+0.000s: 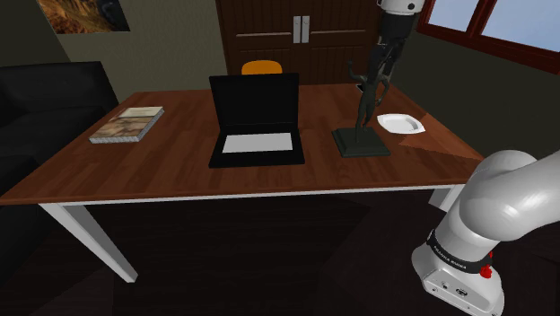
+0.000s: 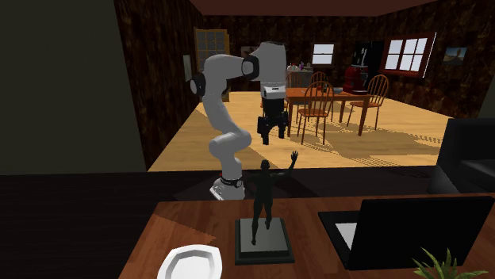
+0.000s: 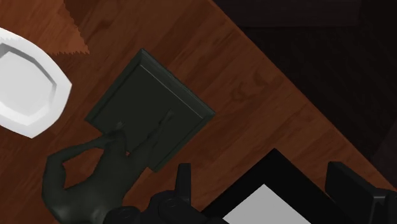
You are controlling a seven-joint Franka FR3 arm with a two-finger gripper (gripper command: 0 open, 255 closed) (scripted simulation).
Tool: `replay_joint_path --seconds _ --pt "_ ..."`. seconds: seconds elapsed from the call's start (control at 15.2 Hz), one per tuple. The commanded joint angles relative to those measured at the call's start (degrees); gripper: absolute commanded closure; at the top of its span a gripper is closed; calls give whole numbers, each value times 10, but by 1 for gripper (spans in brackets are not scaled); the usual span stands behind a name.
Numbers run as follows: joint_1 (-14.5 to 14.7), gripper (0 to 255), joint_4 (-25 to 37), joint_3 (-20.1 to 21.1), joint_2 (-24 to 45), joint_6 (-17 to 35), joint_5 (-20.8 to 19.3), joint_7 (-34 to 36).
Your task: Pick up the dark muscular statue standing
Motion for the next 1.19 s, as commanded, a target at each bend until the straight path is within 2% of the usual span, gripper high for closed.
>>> replay_joint_path --seconds 0.0,0.33,0.73,1.12 --pt "-4 0 33 -25 34 3 -6 -26" --pt "-8 0 115 -81 121 10 -3 -85" --pt "-12 0 231 -144 234 4 25 -159" --pt "-15 0 174 -144 223 51 21 -157"
